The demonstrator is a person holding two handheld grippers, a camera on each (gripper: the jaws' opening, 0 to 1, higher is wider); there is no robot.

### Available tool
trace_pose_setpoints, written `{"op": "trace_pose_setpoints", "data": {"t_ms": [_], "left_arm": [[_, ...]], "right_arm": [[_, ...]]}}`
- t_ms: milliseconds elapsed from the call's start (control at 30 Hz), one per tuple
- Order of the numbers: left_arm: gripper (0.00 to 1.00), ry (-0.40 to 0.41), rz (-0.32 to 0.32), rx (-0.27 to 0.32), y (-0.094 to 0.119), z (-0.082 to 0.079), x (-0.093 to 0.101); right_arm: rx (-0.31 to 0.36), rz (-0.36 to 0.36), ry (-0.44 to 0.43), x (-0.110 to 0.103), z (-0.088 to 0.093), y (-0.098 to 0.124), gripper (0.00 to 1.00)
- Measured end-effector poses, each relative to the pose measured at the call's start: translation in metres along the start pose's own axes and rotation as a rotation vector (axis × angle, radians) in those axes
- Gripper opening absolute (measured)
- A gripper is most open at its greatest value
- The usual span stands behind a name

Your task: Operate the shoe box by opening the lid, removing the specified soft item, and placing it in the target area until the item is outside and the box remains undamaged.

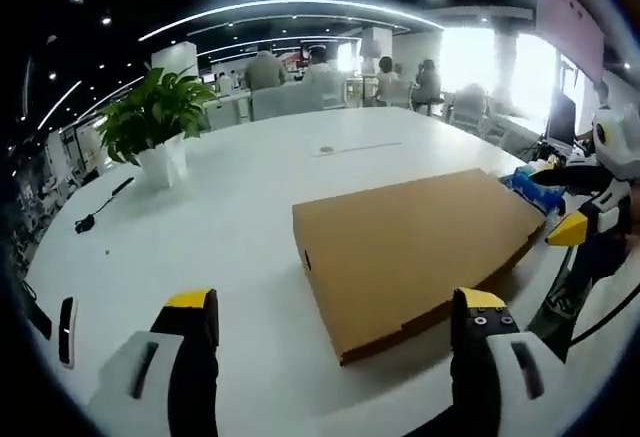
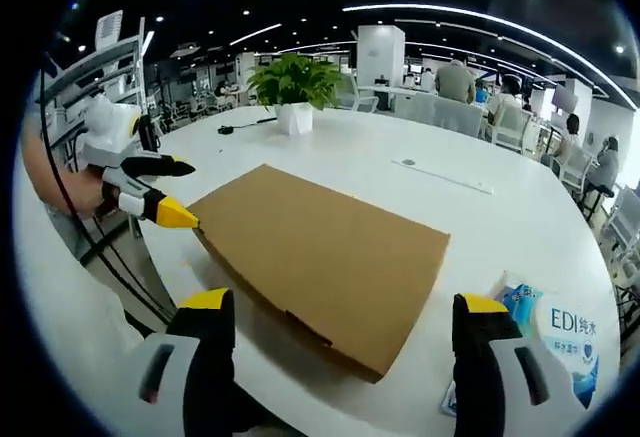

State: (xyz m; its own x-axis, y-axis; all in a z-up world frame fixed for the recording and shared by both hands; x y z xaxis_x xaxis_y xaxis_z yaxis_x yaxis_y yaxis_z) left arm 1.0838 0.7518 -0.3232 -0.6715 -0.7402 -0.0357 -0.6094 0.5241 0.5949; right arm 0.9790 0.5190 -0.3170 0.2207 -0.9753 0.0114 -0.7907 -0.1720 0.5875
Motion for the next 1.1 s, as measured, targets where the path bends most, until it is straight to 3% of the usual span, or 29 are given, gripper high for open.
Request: {"op": "trace_pose_setpoints", "data": {"t_ms": [67, 133, 200, 267, 467, 567, 667, 900, 1000, 1100], "left_arm": [[0.94, -0.019, -0.025, 0.034, 0.004, -0.01, 0.002], [0.96, 0.0, -0.02, 0.028, 0.001, -0.008, 0.0], [0.99, -0.018, 0.013, -0.024, -0.002, 0.003, 0.005], [0.99, -0.042, 0.029, -0.032, -0.002, 0.011, 0.006], [0.97, -0.009, 0.023, -0.076, 0.0, 0.025, 0.003], [0.93, 0.003, 0.039, -0.06, -0.001, 0.02, 0.01], [0.82, -0.027, 0.042, -0.042, -0.004, 0.013, 0.01], [0.8, -0.082, 0.063, -0.058, -0.006, 0.01, 0.018], [0.78, -0.05, 0.065, -0.062, -0.006, 0.006, 0.019], [0.77, -0.094, 0.083, -0.063, -0.009, 0.005, 0.025]], "right_arm": [[-0.011, 0.009, 0.001, 0.002, 0.001, 0.0, 0.92], [-0.03, -0.009, 0.003, 0.0, 0.004, -0.004, 0.98], [-0.084, -0.012, -0.001, -0.002, 0.013, -0.006, 1.0], [-0.054, -0.022, 0.005, -0.006, 0.011, -0.007, 1.0], [-0.101, -0.023, 0.037, -0.009, 0.022, -0.01, 1.0], [-0.115, -0.015, 0.026, -0.007, 0.021, -0.011, 0.94], [-0.103, -0.002, 0.046, -0.005, 0.018, -0.011, 0.91], [-0.113, -0.019, 0.032, -0.01, 0.02, -0.014, 0.84], [-0.111, -0.014, 0.032, -0.008, 0.018, -0.016, 0.84], [-0.108, -0.004, 0.02, -0.002, 0.016, -0.02, 0.84]]}}
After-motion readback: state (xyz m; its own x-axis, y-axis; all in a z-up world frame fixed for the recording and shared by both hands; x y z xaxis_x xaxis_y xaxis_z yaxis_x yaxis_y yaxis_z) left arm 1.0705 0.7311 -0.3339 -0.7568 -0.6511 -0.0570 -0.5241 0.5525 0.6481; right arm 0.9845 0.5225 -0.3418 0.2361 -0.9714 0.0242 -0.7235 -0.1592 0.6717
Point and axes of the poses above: the point that each gripper's makers call its tool centre point, and the gripper's own axes: y roughly backward along the fingers, x roughly to its right, z roughly out of its underside, the point moved 2 cm from there along y, roughly backward along the fingers, and after that the axes turned 2 degrees about -z, right-handed, at the moved point
